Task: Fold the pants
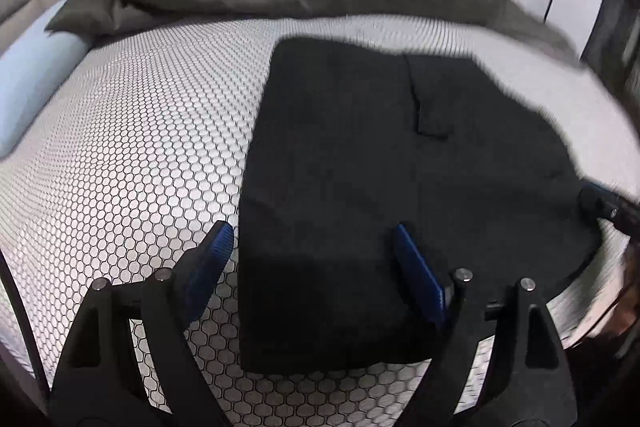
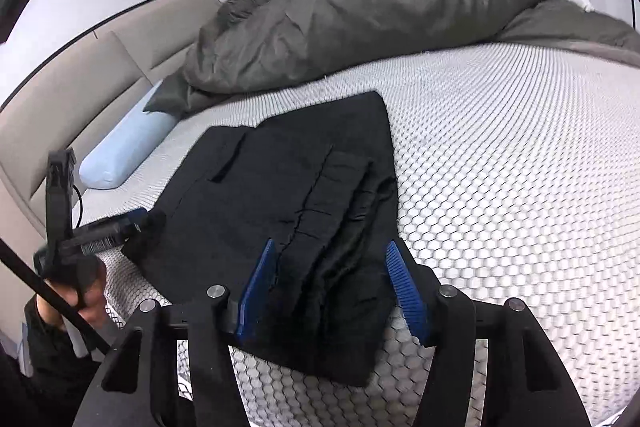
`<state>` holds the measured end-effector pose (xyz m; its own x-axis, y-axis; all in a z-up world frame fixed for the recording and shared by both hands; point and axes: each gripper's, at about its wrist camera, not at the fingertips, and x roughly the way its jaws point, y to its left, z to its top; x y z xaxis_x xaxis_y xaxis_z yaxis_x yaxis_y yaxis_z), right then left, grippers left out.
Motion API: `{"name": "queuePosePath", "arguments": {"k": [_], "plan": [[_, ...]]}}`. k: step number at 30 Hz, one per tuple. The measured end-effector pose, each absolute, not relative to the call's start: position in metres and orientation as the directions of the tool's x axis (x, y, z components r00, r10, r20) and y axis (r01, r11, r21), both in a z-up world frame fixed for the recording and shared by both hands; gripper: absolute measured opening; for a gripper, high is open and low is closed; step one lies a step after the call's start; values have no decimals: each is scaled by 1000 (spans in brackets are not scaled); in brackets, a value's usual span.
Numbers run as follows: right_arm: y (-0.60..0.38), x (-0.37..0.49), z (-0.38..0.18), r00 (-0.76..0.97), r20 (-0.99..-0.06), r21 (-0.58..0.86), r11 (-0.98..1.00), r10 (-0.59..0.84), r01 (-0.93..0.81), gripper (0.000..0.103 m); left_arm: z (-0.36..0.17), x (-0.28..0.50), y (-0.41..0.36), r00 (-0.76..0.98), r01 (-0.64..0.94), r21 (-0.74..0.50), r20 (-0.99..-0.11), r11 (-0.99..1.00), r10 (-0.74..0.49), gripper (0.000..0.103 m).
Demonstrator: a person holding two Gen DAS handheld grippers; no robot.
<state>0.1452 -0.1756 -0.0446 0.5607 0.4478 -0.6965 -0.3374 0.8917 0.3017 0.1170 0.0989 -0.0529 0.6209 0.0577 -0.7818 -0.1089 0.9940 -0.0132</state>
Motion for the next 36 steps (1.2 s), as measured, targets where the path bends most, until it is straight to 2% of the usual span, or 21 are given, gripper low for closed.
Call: {"name": "queuePosePath", "arguments": {"k": [3, 7, 10, 12, 15, 17, 19, 21, 24, 28, 31, 32, 33, 35, 36], "plan": [[-162, 147, -56, 558, -747, 174, 916, 362, -361, 59, -52, 115, 94, 613, -101, -27, -789, 995, 41, 88], [-176, 147, -48, 578, -716, 219, 912, 392, -347, 66, -40, 105, 101, 652, -118, -90, -758, 989, 9, 88], [-187, 148, -34, 643, -660, 235, 919, 389, -315, 69, -27, 96, 88, 702, -55, -107, -711, 993, -38, 88], [-183, 160, -28, 655, -649, 224, 920, 386, -321, 71, -26, 95, 76, 700, -33, -103, -712, 994, -51, 88], [-172, 186, -28, 652, -663, 205, 927, 367, -314, 71, -38, 104, 52, 673, 5, -67, -738, 998, -52, 88], [-162, 207, -33, 627, -685, 203, 924, 370, -324, 71, -53, 111, 36, 649, 46, 18, -761, 999, -16, 88], [-150, 226, -41, 603, -734, 136, 938, 312, -320, 71, -64, 111, 24, 642, 68, 122, -765, 990, 50, 89], [-147, 236, -55, 593, -769, 44, 946, 237, -321, 74, -68, 106, 21, 642, 81, 130, -765, 988, 48, 89], [-156, 240, -64, 576, -776, 81, 946, 258, -314, 79, -71, 103, 22, 639, 98, 127, -769, 987, 35, 91], [-152, 223, -45, 638, -725, 51, 943, 261, -328, 79, -66, 104, 23, 638, 96, 109, -770, 989, 23, 92], [-145, 184, -24, 656, -638, 106, 890, 403, -444, 79, -51, 98, 31, 658, 94, 25, -752, 995, -43, 92], [-138, 172, -20, 638, -619, 122, 859, 457, -497, 73, -48, 96, 32, 663, 94, 15, -747, 995, -51, 92], [-131, 162, -19, 615, -611, 135, 832, 498, -539, 52, -49, 97, 32, 663, 85, 27, -748, 996, -36, 92], [-117, 155, -27, 546, -632, 179, 789, 550, -588, 34, -54, 97, 29, 644, 67, 53, -765, 996, -3, 92], [-110, 157, -35, 509, -651, 202, 775, 563, -600, 29, -58, 98, 28, 639, 66, 65, -769, 996, 8, 92]]}}
